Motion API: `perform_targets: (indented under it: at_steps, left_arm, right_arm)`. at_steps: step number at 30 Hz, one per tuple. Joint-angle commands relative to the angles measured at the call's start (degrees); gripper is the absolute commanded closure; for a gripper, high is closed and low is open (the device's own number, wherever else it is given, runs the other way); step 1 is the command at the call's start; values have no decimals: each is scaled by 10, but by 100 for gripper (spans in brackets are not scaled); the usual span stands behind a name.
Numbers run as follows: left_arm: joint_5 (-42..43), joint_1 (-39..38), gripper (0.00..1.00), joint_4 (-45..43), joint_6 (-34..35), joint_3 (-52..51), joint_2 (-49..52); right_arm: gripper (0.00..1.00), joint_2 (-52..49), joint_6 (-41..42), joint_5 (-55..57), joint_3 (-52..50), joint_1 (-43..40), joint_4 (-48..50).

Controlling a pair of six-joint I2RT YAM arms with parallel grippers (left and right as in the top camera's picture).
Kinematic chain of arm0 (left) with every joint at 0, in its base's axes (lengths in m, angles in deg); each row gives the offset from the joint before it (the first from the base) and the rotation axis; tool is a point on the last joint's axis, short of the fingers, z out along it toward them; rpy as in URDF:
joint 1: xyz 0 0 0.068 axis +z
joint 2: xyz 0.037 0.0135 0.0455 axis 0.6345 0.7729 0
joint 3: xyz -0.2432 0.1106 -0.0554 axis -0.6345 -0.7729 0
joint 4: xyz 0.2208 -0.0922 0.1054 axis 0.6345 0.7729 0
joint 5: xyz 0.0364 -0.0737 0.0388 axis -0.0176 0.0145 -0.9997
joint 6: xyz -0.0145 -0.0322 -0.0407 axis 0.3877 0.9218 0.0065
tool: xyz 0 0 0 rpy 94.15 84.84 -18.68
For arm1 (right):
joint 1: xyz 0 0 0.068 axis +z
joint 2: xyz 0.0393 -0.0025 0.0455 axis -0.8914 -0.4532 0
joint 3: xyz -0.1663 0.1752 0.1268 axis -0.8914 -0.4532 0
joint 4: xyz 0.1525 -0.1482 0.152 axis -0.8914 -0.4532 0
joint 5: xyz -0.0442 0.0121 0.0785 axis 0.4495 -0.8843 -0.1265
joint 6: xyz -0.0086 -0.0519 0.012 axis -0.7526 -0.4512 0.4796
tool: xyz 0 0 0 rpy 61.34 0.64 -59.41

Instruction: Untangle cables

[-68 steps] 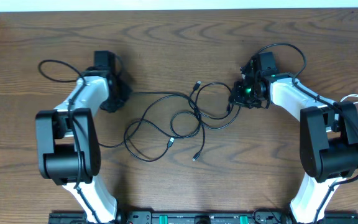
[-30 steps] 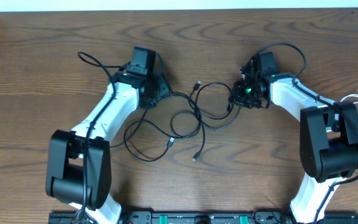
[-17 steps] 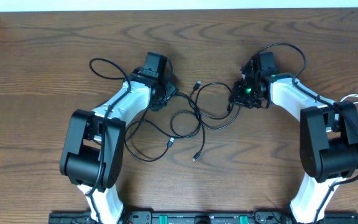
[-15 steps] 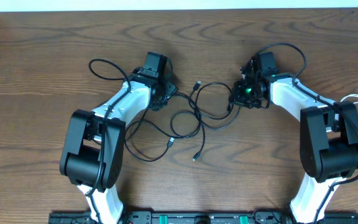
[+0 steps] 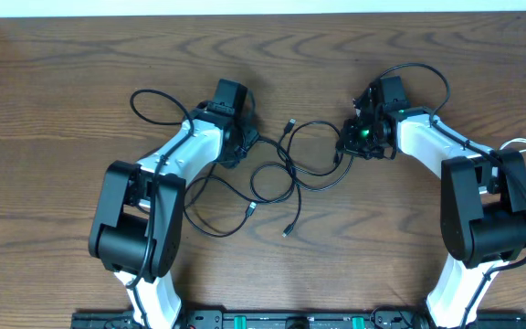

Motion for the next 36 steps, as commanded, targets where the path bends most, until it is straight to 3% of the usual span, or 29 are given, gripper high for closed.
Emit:
perform_targets:
  at_steps: [1, 9, 13, 16, 22, 36]
  left_arm:
    - [-53, -10, 51, 6, 22, -5, 5]
    - [-111, -26, 53, 5, 75, -5, 5]
    - [-112, -26, 65, 4, 99, -5, 5]
    - [-112, -26, 67, 2, 99, -5, 5]
    - [-93, -26, 49, -30, 99, -5, 5]
    - [-87, -41, 45, -70, 161, -5, 7]
  right_arm:
    - [99, -24, 9, 22, -9, 1, -6]
    - [99, -24, 9, 23, -9, 1, -6]
    - [99, -24, 9, 22, -9, 1, -6]
    - [99, -24, 9, 22, -9, 1, -6]
    - [99, -24, 9, 22, -9, 0, -6]
    - [99, -24, 9, 22, -9, 0, -6]
